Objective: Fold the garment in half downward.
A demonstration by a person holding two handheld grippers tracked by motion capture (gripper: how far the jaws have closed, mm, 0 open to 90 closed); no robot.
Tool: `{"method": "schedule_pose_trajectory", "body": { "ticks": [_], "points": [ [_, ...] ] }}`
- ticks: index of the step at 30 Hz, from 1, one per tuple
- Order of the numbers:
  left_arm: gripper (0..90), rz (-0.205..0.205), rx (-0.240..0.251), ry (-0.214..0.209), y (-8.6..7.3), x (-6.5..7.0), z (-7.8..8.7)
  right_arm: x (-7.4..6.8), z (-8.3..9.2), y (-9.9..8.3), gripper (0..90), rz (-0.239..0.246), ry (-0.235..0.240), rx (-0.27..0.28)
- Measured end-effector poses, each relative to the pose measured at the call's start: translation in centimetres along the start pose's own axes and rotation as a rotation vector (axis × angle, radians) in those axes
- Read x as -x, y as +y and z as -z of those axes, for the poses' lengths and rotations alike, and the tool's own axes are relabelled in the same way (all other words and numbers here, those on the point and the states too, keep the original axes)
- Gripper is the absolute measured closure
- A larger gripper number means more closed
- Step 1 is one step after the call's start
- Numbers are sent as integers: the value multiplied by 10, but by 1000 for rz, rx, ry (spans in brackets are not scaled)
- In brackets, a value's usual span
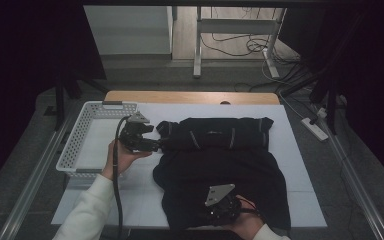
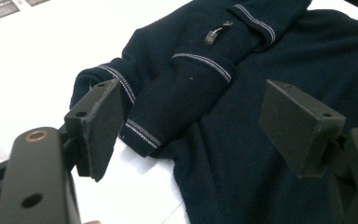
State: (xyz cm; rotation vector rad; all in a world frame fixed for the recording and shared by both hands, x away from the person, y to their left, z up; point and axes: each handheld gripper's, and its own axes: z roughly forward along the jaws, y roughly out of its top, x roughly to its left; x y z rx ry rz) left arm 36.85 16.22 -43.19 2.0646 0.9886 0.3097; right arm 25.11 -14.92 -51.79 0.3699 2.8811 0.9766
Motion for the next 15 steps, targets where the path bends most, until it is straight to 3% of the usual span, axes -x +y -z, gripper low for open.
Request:
{"method": "schedule_pose_trajectory", "body": {
  "ticks": [3, 9, 12, 15],
  "points": [
    [228, -1, -2, -1, 0, 0, -1, 0, 1, 1, 795, 13, 1, -2],
    [228, -1, 0, 0, 0, -1, 0, 1, 0, 2, 850, -2, 54, 36],
    [227, 3, 1, -1, 0, -2, 1, -9, -4, 9, 863, 42, 73, 53],
    [227, 2, 0, -1, 0, -2, 0, -16, -13, 18, 864, 88, 59, 42]
  ]
}}
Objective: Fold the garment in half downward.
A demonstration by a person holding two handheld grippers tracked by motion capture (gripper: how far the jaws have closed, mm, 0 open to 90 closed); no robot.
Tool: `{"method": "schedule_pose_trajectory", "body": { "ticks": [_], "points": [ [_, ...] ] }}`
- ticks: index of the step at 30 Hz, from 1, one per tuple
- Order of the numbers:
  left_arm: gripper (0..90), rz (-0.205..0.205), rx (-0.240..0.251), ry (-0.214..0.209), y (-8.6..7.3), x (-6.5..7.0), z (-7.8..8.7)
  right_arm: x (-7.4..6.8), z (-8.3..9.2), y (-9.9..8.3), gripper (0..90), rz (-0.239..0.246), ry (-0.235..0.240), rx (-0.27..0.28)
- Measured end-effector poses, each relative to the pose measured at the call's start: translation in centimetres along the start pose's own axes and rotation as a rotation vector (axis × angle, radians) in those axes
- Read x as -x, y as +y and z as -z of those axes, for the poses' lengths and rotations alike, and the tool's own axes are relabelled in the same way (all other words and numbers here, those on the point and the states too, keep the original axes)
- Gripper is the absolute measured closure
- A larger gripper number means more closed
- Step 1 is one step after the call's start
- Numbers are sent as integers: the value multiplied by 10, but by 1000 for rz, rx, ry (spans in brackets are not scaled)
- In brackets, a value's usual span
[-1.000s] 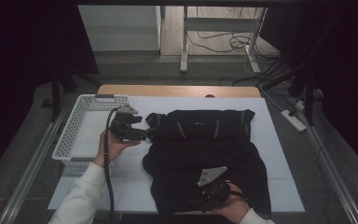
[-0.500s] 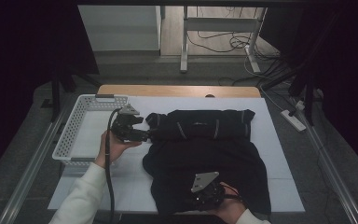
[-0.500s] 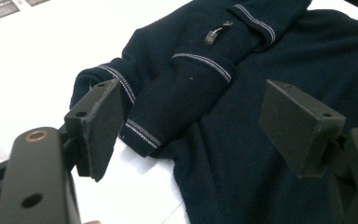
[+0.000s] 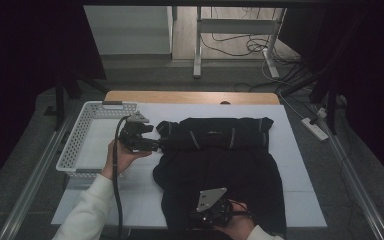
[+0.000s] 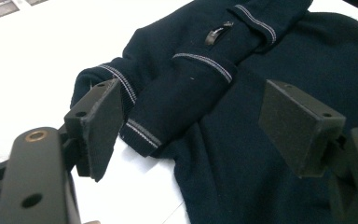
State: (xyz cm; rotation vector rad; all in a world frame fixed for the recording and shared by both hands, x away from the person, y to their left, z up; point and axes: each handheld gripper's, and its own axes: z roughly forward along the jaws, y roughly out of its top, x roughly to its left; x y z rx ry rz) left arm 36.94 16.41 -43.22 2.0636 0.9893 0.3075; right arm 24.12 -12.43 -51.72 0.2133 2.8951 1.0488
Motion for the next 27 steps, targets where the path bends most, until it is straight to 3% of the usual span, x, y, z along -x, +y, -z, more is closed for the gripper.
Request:
{"method": "schedule_pose_trajectory", "body": {
  "ticks": [9, 12, 15, 18, 23, 25, 27],
  "points": [
    [226, -8, -19, -6, -1, 2, -5, 6, -4, 3, 842, -28, 28, 34],
    [226, -9, -20, -6, -1, 3, -5, 6, 1, 1, 660, -51, 9, 67],
    [226, -6, -16, -6, -1, 3, -6, 1, 6, 8, 565, -36, -14, 107],
    [226, -4, -16, -4, -1, 3, -6, -5, -1, 18, 455, -35, -19, 131],
    [226, -9, -16, -4, 0, 4, -5, -8, -15, 33, 411, -31, 12, 134],
    [226, -7, -16, -5, -1, 3, -5, -12, -26, 40, 372, -27, 60, 112],
    [225, -3, -16, -4, -1, 2, -5, -17, -33, 44, 359, -5, 48, 78]
  ]
}}
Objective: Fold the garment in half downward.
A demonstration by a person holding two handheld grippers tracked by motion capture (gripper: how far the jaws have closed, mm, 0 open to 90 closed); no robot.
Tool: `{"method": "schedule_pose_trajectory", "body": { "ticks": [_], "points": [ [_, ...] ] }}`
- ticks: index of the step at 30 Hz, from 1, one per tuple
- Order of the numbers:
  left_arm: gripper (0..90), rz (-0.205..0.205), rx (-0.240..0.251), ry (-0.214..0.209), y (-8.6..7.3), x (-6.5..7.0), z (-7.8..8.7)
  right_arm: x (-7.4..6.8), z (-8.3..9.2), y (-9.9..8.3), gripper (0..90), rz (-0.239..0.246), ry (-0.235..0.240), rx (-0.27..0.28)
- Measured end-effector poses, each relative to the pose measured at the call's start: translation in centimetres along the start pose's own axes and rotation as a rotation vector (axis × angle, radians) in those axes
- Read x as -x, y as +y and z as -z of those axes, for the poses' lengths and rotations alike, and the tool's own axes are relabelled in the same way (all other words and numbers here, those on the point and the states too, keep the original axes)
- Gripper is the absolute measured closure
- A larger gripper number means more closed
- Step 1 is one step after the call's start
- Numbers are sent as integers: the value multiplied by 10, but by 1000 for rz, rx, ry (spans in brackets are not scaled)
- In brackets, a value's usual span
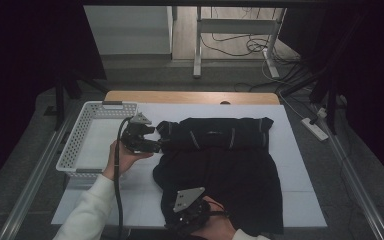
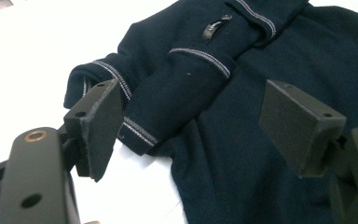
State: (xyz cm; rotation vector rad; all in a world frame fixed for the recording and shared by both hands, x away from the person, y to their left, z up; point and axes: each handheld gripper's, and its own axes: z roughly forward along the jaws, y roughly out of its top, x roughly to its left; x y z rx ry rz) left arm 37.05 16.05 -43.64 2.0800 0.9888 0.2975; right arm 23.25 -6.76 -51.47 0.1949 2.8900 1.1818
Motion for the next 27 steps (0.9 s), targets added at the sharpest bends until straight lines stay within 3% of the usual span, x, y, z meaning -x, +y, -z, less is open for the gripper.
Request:
{"method": "schedule_pose_trajectory", "body": {
  "ticks": [8, 11, 13, 16, 20, 23, 26, 27],
  "points": [
    [226, 0, 10, 3, 1, -1, 3, 8, -25, 5, 315, -17, -75, -77],
    [226, 2, 8, 3, 0, -2, 3, 7, -27, 7, 444, -11, -93, -82],
    [226, 2, 6, 3, 0, -2, 3, 7, -25, 8, 611, 7, -78, -94],
    [226, 1, 11, 3, 0, -2, 4, 10, -23, 9, 784, 17, -89, -102],
    [226, 2, 18, 4, 1, -2, 6, 8, -25, 11, 822, 28, -24, -82],
    [226, 8, 21, 3, 0, -4, 7, -3, -30, 19, 825, 55, 22, -33],
    [226, 11, 17, 6, 0, -4, 6, -9, -31, 28, 826, 88, 16, -9],
    [226, 11, 16, 6, -1, -4, 5, -8, -31, 30, 825, 78, 19, 7]
  ]
}}
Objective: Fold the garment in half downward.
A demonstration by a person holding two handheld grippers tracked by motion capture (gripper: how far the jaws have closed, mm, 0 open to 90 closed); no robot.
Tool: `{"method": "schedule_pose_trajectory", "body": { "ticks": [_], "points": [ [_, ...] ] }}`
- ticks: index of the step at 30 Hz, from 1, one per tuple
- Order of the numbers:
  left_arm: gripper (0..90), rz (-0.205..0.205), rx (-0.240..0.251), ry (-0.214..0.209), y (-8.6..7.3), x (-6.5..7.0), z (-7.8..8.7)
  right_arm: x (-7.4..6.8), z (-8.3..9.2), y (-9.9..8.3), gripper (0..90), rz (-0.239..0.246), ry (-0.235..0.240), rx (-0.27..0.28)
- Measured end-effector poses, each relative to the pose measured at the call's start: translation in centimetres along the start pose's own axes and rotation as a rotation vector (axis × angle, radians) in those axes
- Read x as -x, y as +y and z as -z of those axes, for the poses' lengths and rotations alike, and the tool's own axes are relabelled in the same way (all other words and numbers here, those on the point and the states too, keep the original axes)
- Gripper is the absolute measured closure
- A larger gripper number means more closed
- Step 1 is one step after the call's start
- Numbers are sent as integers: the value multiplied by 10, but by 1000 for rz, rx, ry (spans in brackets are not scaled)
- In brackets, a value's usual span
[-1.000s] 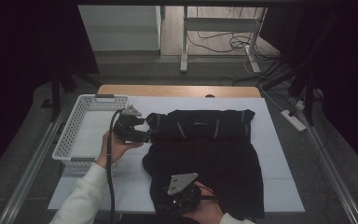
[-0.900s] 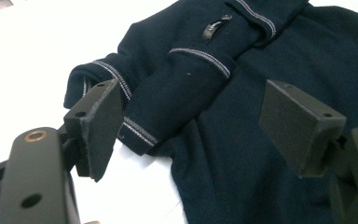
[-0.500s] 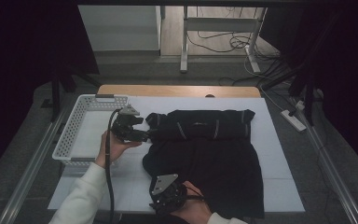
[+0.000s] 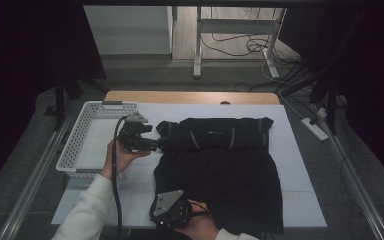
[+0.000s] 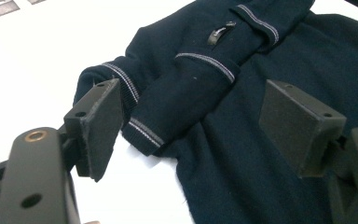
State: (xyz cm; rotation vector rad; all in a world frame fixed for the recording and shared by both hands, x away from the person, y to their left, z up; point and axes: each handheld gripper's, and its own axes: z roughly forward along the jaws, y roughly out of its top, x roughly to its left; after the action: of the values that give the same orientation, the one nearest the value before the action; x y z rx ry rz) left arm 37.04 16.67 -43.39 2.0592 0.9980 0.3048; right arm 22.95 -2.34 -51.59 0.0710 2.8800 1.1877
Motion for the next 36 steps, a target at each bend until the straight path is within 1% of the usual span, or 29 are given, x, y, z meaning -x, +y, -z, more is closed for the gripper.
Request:
{"method": "schedule_pose_trajectory", "body": {
  "ticks": [1, 2, 3, 4, 5, 6, 7, 8, 9, 10, 11, 12, 13, 14, 15, 16, 17, 18, 19, 20, 22, 24, 26, 29, 32, 36],
  "points": [
    [226, -2, -2, 0, 0, 0, -1, 2, 0, 1, 825, -1, 2, -4],
    [226, -4, -4, 0, 0, 1, -1, 3, -2, 1, 820, -18, 6, 6],
    [225, -6, -6, -1, 0, 1, -1, 5, -3, 0, 812, -18, 1, 6],
    [225, -7, -5, -2, 0, 2, -1, 5, -2, -1, 786, -24, 0, 1],
    [225, -7, -3, -1, -1, 2, -1, 6, -1, -2, 727, -34, 0, 9],
    [225, -7, -1, 0, -1, 2, -1, 8, 3, -3, 643, -34, -1, 8],
    [225, -7, -2, 0, -1, 2, -1, 9, 7, -4, 568, -48, 1, 32],
    [226, -7, -2, 0, -1, 1, -1, 10, 13, -5, 521, -56, -4, 40],
    [226, -6, -1, 0, -1, 1, -2, 12, 19, -6, 494, -60, -13, 51],
    [226, -6, -2, 0, -1, 1, -2, 14, 25, -8, 464, -64, -32, 56],
    [226, -6, -2, 0, -1, 1, -2, 14, 25, -8, 464, -64, -32, 56],
    [226, -10, -4, 0, -2, 2, -3, 20, 40, -14, 434, -100, -59, 84],
    [226, -10, -4, 0, -2, 2, -3, 20, 40, -14, 434, -100, -59, 84],
    [226, -13, -5, 0, -2, 3, -4, 27, 55, -22, 418, -136, -90, 103],
    [226, -17, -6, 1, -2, 3, -5, 31, 61, -26, 415, -148, -99, 110],
    [226, -19, -3, -1, -2, 4, -5, 36, 70, -31, 408, -171, -116, 116],
    [227, -25, 4, -6, -1, 4, -6, 41, 75, -35, 405, -178, -122, 118],
    [228, -27, 7, -8, -1, 5, -6, 47, 83, -42, 405, -199, -126, 133],
    [228, -31, 8, -11, -1, 6, -6, 51, 88, -45, 401, -212, -127, 138],
    [228, -33, 8, -13, -1, 6, -6, 56, 95, -51, 390, -230, -136, 140],
    [228, -37, 5, -13, -1, 6, -7, 63, 105, -60, 381, -247, -163, 140],
    [228, -36, 3, -10, -2, 6, -8, 70, 113, -69, 375, -275, -178, 147],
    [228, -34, 1, -7, -2, 6, -10, 76, 119, -78, 369, -294, -200, 139],
    [228, -37, -7, -6, -3, 6, -13, 84, 126, -88, 367, -312, -229, 130],
    [228, -47, -20, -7, -3, 7, -17, 92, 133, -94, 367, -344, -242, 136],
    [228, -49, -28, -9, -4, 8, -23, 100, 143, -100, 367, -358, -275, 144]
  ]
}}
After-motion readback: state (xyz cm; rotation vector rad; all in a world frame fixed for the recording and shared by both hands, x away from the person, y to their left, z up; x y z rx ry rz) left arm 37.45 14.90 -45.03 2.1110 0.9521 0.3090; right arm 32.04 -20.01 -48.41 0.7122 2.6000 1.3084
